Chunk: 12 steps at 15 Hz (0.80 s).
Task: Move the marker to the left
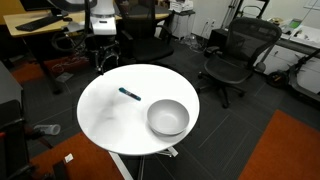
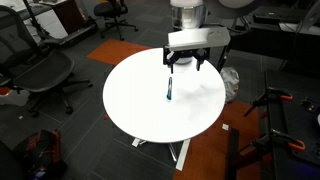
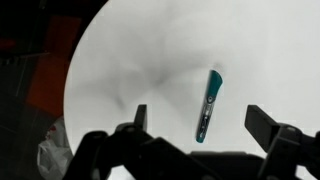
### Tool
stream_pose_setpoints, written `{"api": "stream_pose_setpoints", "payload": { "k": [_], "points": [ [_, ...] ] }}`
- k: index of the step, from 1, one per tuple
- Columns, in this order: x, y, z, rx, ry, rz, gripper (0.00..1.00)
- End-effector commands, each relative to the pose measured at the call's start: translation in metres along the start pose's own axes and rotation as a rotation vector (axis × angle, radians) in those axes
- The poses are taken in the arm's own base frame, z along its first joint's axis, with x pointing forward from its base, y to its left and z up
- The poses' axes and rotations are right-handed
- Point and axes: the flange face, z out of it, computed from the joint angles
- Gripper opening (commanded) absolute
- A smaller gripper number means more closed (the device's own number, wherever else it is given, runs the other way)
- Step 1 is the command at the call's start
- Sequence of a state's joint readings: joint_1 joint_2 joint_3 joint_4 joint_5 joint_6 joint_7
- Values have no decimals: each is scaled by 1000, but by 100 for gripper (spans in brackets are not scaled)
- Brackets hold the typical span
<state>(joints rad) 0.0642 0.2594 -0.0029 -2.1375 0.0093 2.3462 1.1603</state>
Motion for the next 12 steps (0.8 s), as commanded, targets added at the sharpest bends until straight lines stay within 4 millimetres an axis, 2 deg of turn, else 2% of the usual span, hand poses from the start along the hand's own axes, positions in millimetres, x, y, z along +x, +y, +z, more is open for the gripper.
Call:
{"api": "stream_pose_setpoints", "payload": {
  "k": [1, 6, 12],
  "points": [
    [7, -16, 22, 5, 42, 39, 100],
    [21, -27, 54, 43, 84, 43, 100],
    [36, -38, 79, 46, 110, 41, 100]
  ]
}}
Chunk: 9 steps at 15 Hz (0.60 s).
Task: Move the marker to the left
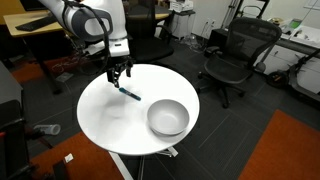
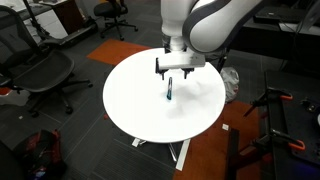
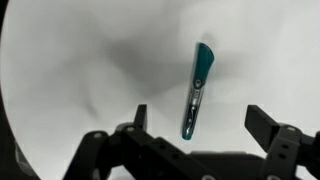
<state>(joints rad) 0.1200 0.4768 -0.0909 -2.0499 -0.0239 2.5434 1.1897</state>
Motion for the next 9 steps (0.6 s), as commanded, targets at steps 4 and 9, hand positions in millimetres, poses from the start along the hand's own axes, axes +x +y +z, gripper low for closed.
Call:
{"api": "stream_pose_setpoints", "payload": {
  "k": [4, 9],
  "points": [
    [7, -18, 21, -2, 29, 9, 100],
    [11, -20, 39, -13, 21, 12, 100]
  ]
}}
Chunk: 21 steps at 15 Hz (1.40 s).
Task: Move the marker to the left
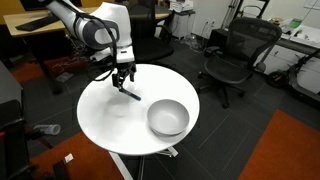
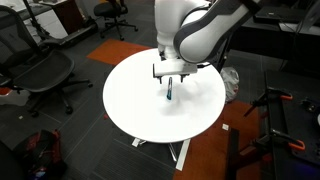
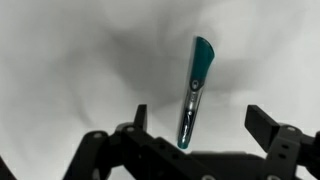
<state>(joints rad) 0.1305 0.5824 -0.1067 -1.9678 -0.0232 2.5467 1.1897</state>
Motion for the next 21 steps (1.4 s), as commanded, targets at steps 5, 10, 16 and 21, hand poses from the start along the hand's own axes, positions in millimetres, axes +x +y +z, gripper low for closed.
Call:
{"api": "stream_pose_setpoints", "payload": {
  "k": [5, 10, 16, 21],
  "points": [
    [8, -6, 22, -2, 6, 23, 100],
    [13, -5, 32, -12, 5, 29, 100],
    [17, -9, 38, -15, 3, 28, 100],
    [18, -13, 40, -16, 5, 24, 65]
  ]
}}
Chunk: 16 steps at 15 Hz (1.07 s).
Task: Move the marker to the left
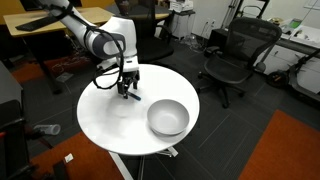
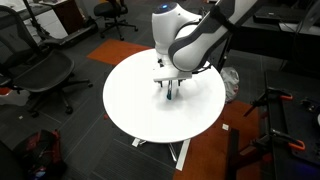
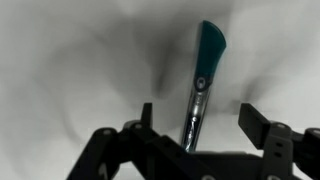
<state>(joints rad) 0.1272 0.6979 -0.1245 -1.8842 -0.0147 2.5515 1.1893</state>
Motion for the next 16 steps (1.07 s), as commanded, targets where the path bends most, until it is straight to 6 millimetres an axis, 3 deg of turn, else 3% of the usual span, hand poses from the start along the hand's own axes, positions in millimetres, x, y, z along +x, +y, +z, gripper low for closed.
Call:
{"api": "stream_pose_setpoints", "payload": {
  "k": [1, 7, 9, 11, 16],
  "points": [
    [5, -6, 0, 16, 0, 8, 58],
    [6, -9, 0, 19, 1, 8, 11],
    [6, -11, 0, 20, 0, 2, 0],
    [5, -16, -12, 62, -9, -31, 5],
    [-1, -38, -71, 161, 48, -237, 5]
  ]
}}
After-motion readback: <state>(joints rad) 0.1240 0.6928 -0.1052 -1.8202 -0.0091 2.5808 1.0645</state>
